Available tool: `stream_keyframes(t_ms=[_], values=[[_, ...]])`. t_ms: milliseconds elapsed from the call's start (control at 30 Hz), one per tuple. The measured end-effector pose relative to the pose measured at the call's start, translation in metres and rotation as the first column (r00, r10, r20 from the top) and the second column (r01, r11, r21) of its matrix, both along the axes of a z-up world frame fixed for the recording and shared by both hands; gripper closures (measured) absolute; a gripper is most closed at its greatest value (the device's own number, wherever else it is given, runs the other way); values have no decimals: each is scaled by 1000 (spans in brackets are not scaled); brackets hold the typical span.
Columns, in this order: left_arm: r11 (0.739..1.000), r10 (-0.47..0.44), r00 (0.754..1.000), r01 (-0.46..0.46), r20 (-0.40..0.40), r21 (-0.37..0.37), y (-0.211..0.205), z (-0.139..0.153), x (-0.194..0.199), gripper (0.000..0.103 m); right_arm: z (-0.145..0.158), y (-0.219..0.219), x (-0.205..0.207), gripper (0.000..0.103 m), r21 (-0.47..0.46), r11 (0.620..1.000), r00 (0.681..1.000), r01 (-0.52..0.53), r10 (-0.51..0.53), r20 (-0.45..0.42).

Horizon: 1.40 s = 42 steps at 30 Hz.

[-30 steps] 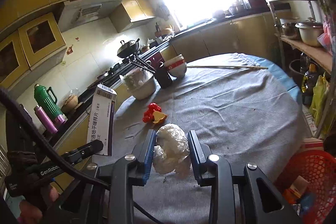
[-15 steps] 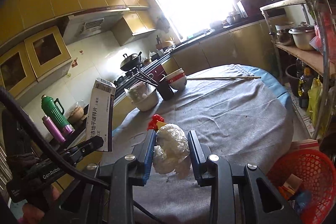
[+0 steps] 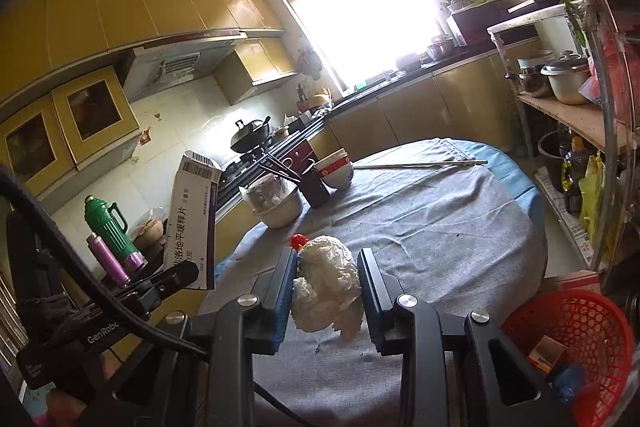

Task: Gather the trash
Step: 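Lift the tissue ball with the right tool while the left tool raises the medicine box, then carry the tissue ball and medicine box with both tools over the red basket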

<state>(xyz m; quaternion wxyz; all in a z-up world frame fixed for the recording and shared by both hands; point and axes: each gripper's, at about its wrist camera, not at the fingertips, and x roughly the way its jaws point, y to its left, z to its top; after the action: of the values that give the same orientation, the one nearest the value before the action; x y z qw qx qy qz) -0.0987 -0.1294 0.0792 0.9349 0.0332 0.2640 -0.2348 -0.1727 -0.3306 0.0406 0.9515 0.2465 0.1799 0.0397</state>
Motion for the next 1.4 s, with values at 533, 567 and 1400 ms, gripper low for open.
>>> stream_keyframes(t_ms=[533, 567, 1400], values=[[997, -48, 999, 47, 22, 56, -27, 0, -13, 88, -6, -25, -21, 69, 34, 998, 999, 54, -54, -3], [997, -52, 998, 51, 23, 59, -29, -1, -14, 88, -8, -28, -23, 69, 38, 998, 998, 59, -59, -4], [955, -277, 950, 289, -145, 71, -99, -39, -25, 88, -42, -96, -64, 69, 133, 965, 974, 224, -217, -65]])
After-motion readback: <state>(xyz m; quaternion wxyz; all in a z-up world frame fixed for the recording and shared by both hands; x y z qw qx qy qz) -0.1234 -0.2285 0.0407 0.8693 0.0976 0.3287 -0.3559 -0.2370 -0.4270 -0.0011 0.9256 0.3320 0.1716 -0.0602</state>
